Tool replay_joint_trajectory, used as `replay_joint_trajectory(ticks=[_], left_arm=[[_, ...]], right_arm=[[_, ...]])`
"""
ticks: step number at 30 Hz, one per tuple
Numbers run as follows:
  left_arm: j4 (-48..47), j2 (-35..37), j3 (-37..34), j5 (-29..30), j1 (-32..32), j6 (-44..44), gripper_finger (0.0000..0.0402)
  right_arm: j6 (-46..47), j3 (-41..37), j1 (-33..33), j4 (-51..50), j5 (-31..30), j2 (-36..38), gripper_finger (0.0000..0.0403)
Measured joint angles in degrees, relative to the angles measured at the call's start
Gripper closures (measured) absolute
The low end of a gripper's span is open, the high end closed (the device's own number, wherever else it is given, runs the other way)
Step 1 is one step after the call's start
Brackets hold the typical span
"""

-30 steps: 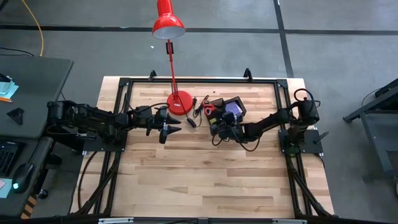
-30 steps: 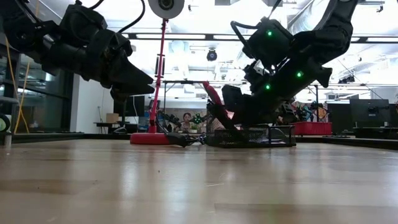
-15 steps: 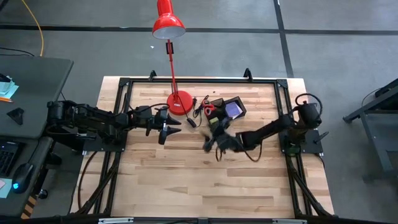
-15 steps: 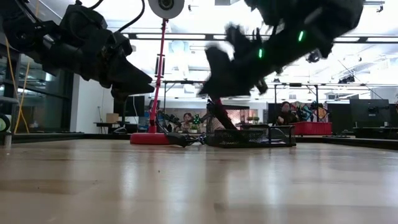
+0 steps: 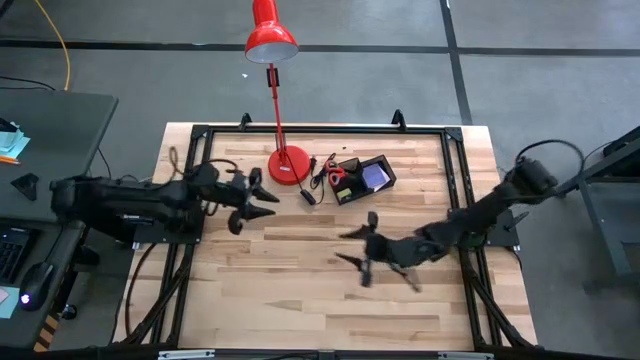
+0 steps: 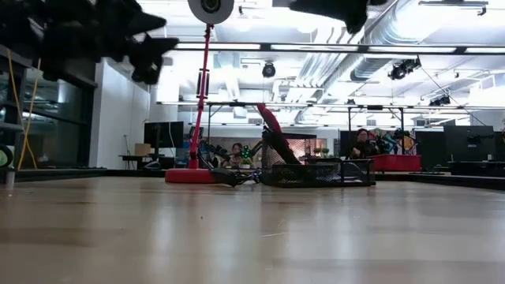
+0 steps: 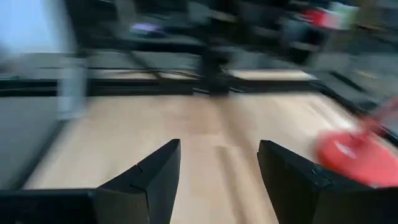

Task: Pick and place office supplies into organizer
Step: Return to Home Position

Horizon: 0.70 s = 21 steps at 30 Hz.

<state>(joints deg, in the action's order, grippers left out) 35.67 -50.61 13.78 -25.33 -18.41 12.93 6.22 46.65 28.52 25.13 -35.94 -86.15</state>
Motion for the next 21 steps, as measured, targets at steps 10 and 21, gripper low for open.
replay_joint_trajectory(ticks=[10,21], left_arm=[[-37.27,35.44,-1.4,29.2,6.82,1.96,0.0234],[-46.87,49.93,-7.41,49.02,25.12,3.86,0.0234]], right_arm=[[-4.91,-16.31,0.49,17.31,20.52,14.15,0.0199],[-3.25,-26.84,-2.96,24.52,22.66,18.88,0.0196]])
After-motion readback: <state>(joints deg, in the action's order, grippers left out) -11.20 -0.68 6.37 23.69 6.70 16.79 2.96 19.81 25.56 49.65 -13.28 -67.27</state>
